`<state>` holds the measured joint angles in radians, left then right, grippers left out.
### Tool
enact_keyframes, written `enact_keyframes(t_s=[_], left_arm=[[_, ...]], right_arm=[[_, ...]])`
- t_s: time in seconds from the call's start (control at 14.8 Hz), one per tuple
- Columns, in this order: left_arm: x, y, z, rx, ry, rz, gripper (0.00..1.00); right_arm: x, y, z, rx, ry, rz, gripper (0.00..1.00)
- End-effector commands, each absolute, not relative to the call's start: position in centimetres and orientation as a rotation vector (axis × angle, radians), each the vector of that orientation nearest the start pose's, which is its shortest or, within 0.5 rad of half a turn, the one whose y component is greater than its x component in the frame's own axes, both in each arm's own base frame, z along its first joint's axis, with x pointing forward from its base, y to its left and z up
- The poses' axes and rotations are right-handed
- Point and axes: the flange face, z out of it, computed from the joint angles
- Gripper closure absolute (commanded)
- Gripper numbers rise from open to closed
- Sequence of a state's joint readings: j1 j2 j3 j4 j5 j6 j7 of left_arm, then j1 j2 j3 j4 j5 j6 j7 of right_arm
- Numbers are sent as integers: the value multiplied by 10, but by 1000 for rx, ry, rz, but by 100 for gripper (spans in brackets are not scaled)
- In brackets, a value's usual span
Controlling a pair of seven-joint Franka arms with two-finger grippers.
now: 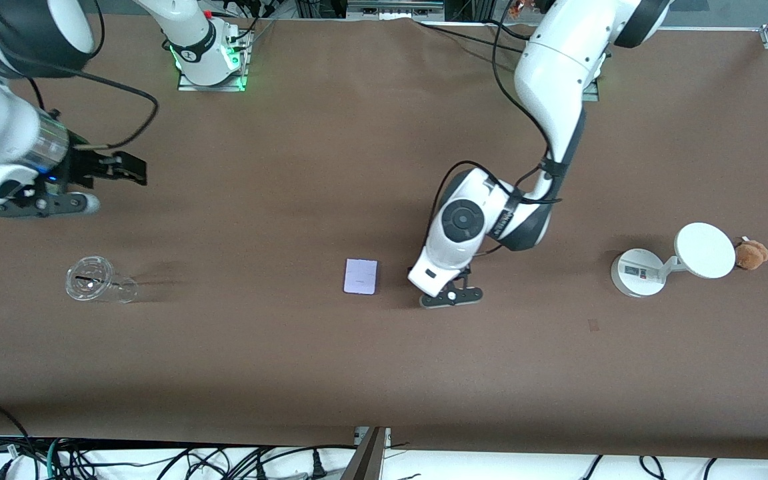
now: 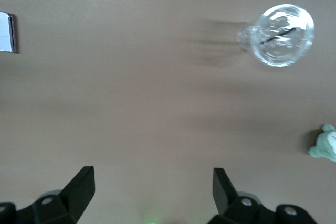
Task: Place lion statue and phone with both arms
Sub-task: 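Carry the lion toward the white lamp while the right gripper reaches the phone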
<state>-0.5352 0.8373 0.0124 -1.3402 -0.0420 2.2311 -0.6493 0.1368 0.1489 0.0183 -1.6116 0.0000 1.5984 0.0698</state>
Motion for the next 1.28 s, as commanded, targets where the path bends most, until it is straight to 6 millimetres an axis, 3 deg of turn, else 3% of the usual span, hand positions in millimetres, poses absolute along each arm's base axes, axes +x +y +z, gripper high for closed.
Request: enact_keyframes(t_s=[0.0, 0.2, 0.34, 0.54, 0.61, 0.81, 1.08, 1.22], left_arm=[[630, -338, 264, -3168, -153, -18, 100], [619, -274, 275, -3148, -150, 37, 100], [612, -216, 285, -3149, -48, 56, 100], [628, -133, 272, -3148, 88, 88, 100], [631, -114, 262, -3148, 132, 107, 100], [639, -76, 233, -3151, 175, 98, 100], [638, -75, 219, -3149, 162, 120, 100], [640, -76, 208, -3148, 150, 113, 100]], right_arm=[[597, 130, 500, -3145, -119, 244, 1], [606, 168, 468, -3153, -19, 218, 1], [610, 200, 438, -3159, 11, 210, 1], [618, 239, 396, -3154, 50, 162, 0], [617, 251, 383, -3155, 54, 164, 0], [614, 290, 340, -3153, -8, 139, 0], [610, 337, 288, -3119, 51, 26, 1], [614, 348, 271, -3101, 39, -22, 0]])
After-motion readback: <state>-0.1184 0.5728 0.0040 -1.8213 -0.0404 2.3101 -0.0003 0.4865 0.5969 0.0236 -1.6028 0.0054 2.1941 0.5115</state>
